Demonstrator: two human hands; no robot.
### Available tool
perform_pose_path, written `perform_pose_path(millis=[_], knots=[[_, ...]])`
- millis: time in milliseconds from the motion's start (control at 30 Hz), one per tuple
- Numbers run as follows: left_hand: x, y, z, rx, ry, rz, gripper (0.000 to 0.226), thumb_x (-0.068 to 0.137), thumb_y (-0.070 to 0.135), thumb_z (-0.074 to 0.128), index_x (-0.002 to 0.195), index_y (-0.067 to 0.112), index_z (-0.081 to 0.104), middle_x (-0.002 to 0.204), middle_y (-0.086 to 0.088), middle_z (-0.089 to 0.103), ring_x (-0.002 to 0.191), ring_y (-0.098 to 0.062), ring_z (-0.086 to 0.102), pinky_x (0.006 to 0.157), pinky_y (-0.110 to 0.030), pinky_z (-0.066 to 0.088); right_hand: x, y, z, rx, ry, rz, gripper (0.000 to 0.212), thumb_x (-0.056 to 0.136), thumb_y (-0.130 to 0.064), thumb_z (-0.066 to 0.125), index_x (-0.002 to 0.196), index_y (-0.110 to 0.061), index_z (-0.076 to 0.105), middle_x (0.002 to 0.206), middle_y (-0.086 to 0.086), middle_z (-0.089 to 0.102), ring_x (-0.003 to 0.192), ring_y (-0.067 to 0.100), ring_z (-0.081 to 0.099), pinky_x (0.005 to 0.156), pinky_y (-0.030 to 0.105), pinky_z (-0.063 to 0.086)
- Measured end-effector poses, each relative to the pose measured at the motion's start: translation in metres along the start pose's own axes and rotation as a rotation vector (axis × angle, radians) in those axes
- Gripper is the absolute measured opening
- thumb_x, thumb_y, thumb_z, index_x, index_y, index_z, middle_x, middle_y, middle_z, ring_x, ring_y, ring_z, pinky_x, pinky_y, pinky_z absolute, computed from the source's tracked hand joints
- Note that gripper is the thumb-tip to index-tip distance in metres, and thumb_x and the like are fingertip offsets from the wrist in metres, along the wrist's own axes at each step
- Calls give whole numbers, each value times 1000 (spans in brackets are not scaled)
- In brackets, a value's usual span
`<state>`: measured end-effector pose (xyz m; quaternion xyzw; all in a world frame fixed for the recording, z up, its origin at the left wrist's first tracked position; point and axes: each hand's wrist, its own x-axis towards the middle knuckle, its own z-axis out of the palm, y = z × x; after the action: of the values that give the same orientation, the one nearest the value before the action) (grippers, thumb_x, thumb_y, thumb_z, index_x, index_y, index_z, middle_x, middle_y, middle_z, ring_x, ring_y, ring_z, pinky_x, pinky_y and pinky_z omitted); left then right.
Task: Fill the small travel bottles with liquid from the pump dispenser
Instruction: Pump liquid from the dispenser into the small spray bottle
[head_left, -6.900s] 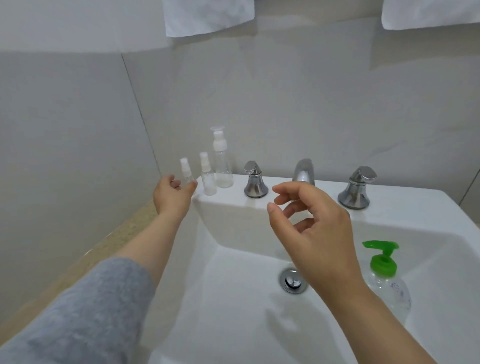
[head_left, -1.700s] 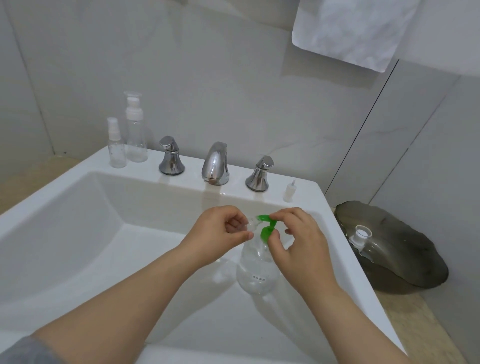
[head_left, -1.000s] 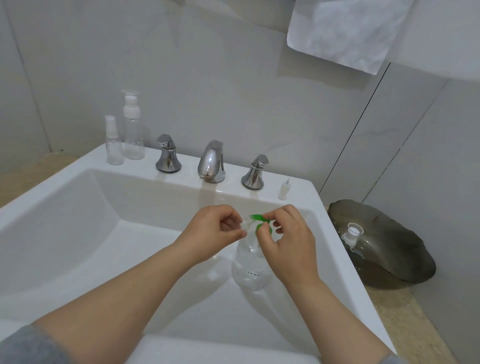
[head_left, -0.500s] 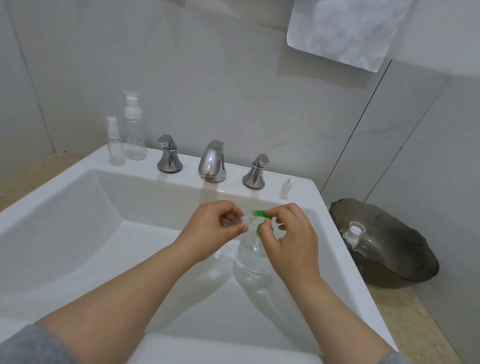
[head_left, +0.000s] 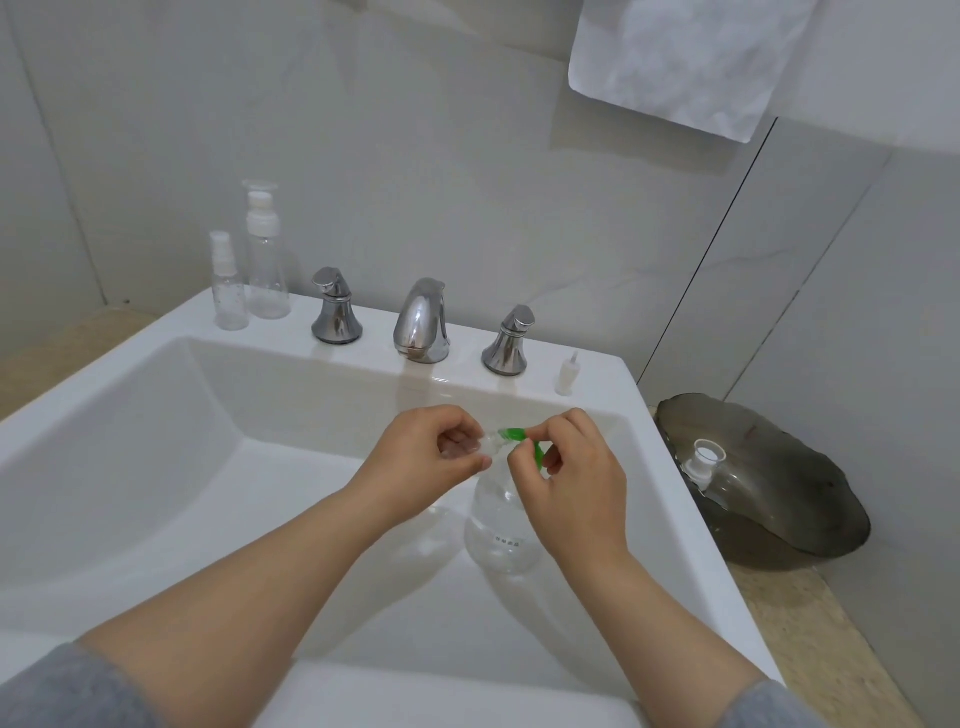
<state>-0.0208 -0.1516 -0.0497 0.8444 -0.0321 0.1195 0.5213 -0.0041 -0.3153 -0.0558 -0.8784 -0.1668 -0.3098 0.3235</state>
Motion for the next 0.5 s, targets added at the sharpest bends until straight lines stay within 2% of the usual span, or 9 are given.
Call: perform_pose_path(millis=[200, 500], knots=[[0, 1, 0, 6, 8, 4, 17, 73, 17, 79, 85, 22, 67, 83, 5, 69, 71, -1, 62, 68, -8, 48, 1, -1, -1, 1, 11, -6, 9, 78, -28, 56, 73, -21, 59, 76, -10, 51, 62, 9, 51, 52, 26, 43], [2, 3, 1, -29, 55, 32, 17, 73, 17, 79, 87, 19, 68, 81, 5, 69, 71, 0, 62, 68, -9, 48, 3, 1, -10, 1, 23, -63, 11, 80, -26, 59, 86, -24, 68, 86, -14, 59, 75, 5, 53, 59, 29, 48]])
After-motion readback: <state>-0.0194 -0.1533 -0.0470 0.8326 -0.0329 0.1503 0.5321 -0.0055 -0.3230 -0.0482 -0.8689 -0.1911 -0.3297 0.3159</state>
